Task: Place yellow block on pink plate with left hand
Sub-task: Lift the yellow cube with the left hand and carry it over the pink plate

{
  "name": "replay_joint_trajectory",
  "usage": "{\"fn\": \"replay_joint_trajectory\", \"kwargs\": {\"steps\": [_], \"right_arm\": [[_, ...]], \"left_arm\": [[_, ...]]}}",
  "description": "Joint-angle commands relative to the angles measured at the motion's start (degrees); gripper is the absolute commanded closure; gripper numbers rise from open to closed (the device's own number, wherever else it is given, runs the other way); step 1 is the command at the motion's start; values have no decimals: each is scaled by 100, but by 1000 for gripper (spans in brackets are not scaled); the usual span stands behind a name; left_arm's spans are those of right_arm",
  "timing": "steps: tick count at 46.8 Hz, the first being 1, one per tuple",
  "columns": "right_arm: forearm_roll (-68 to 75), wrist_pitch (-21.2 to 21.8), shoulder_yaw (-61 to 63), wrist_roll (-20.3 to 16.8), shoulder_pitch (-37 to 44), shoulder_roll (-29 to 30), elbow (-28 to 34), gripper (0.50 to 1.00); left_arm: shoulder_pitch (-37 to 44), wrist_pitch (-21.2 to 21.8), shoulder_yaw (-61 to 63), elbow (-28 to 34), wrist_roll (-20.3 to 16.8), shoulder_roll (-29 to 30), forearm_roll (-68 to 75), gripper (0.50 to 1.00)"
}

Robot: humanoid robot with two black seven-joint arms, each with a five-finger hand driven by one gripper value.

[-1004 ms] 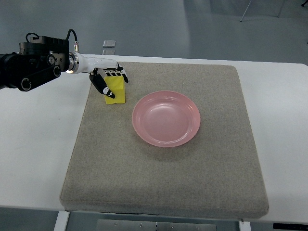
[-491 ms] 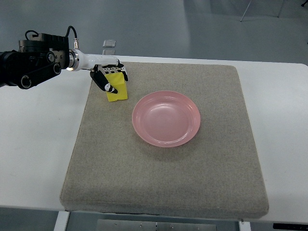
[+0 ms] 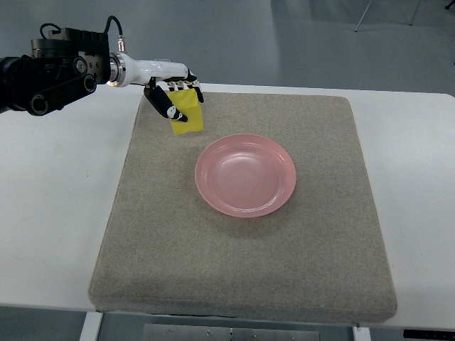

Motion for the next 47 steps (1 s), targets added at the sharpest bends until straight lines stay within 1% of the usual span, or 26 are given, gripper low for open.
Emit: {"fn": "replay_joint_trajectory", "kwargs": {"steps": [1,10,15,21,41,47], "right_arm": [[-8,0,0,-1,-6,0,0,576],[1,0,0,-1,3,0,0,576],[1,0,0,-1,3,0,0,576],[1,0,0,-1,3,0,0,576],[1,0,0,-1,3,0,0,576],[1,0,0,-1,3,0,0,576]], "left_arm": [[-66,19,-73,-240,10,-4,17,887],[-163,124,-73,-723,10,-31,43,885],[-215,124,-73,-908,10,-206,114,883],[-207,124,-73,-1075,10,-259,237,881],[-110,124,-64,-1031,1,-655,553,877],[-101,124,-64,-1023,1,-664,808,877]]}}
